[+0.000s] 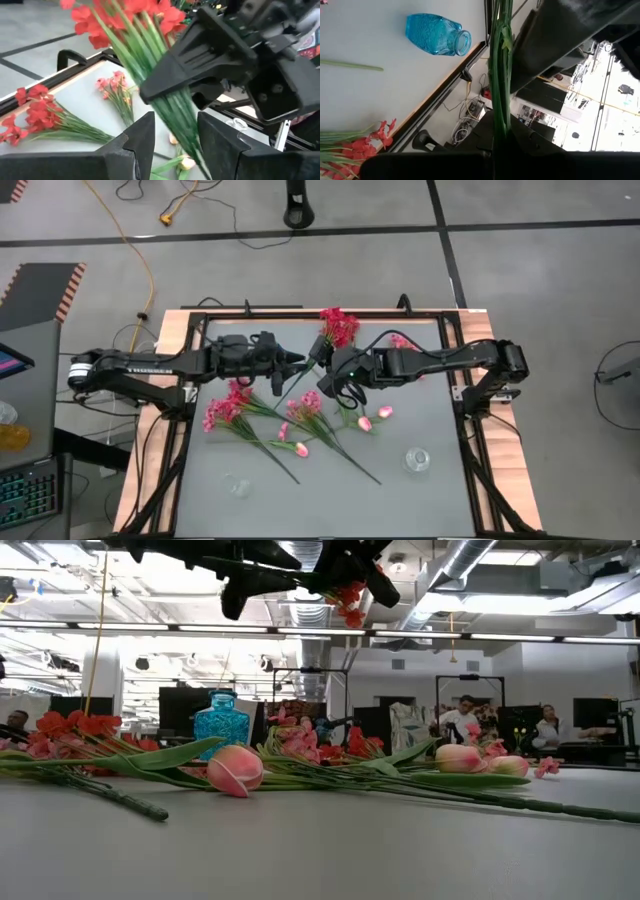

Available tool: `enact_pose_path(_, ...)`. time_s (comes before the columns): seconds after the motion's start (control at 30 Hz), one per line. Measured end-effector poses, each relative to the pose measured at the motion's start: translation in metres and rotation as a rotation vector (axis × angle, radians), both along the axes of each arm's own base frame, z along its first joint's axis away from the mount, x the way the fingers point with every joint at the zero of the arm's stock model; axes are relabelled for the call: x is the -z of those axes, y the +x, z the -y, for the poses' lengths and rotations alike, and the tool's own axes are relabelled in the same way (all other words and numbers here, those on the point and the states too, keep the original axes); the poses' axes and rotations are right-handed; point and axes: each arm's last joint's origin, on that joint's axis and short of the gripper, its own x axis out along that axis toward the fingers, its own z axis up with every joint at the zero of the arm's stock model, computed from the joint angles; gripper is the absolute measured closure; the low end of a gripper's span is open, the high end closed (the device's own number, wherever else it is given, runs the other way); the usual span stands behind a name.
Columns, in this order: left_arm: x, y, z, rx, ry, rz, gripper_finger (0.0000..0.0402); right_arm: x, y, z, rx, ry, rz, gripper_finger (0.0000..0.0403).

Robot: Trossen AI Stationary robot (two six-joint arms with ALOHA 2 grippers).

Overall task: Sort flowers into vase by color
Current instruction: Put the right red flower into the blue vase

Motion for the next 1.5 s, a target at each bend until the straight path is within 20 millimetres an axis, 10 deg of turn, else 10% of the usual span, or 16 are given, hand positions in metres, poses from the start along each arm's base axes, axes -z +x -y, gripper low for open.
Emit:
enact_pose_path(0.63,0.009,0.012,-0.010,0.096,-0.048,0.017,0.0272,0.001,0.000,0.000,0.001,0.001,0.000,0.0354)
enact_pose_path(1.2,0.010,0.011,-0.009,0.110,-0.054,0.009,0.0392,0.000,0.000,0.000,-0.016,0.010,-0.002,0.0353)
enact_pose_path(1.5,0.009,0.011,-0.014,0.086,-0.047,0.010,0.0397,0.000,0.000,0.000,-0.018,0.015,0.006,0.0288)
